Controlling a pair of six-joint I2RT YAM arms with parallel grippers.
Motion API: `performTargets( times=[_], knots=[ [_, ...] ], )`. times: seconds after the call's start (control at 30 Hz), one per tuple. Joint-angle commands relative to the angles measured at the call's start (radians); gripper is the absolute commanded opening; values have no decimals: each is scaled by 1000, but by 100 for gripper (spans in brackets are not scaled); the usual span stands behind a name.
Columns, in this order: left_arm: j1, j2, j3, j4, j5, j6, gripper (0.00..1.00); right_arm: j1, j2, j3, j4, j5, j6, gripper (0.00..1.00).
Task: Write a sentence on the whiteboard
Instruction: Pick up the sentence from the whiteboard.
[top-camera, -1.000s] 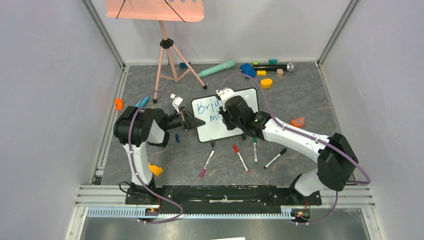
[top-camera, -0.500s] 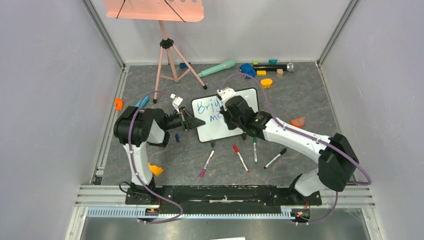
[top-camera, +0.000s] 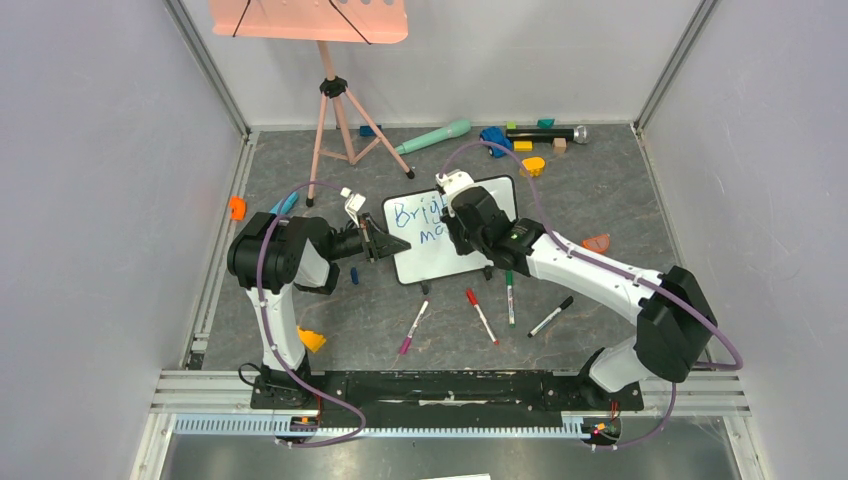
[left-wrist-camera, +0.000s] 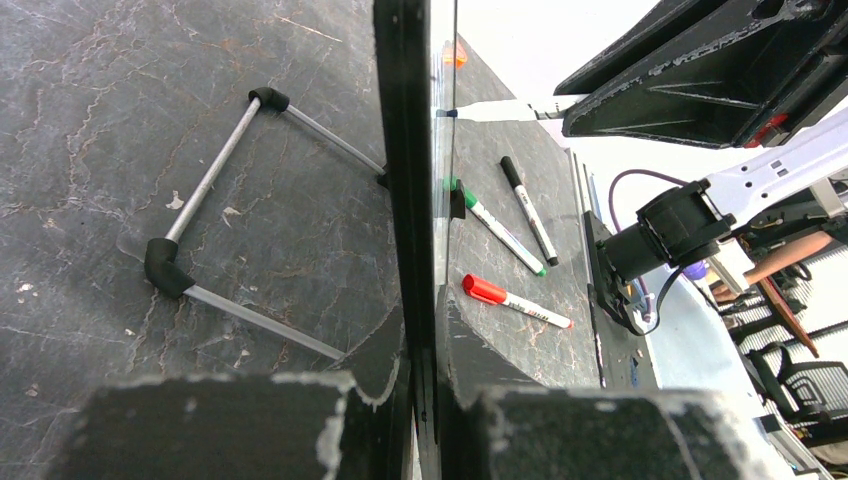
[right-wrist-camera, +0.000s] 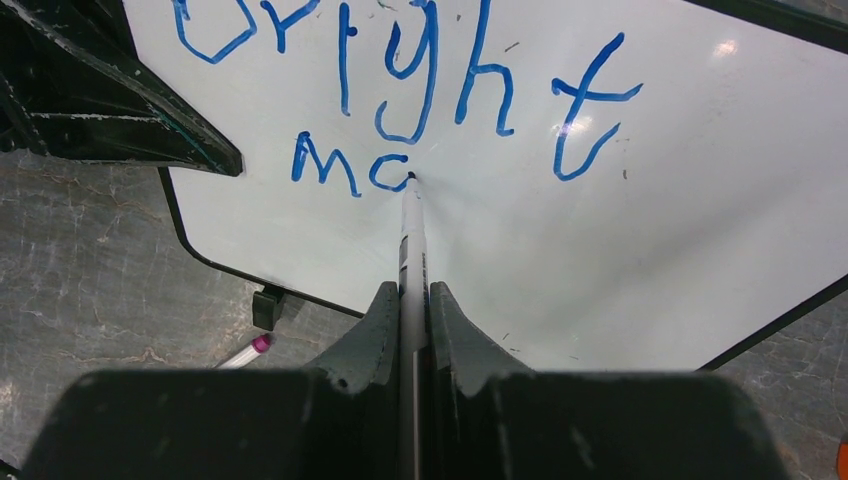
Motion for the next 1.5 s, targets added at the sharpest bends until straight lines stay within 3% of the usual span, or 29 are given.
performTargets(
  times=[0.0, 0.33, 0.77, 1.47],
  knots=[
    [-5, 72, -12, 23, -91, 157, 2, -12, 29, 53, 41, 9, -18, 0],
    [-5, 72, -13, 23, -90, 159, 2, -13, 34, 62, 61, -25, -23, 0],
    [-5, 75, -13, 23, -90, 161, 2, -15, -97, -8, 48, -15, -11, 0],
    [-5, 75, -11, 23, -91, 157, 2, -30, -46, -13, 47, -19, -9, 0]
  ],
)
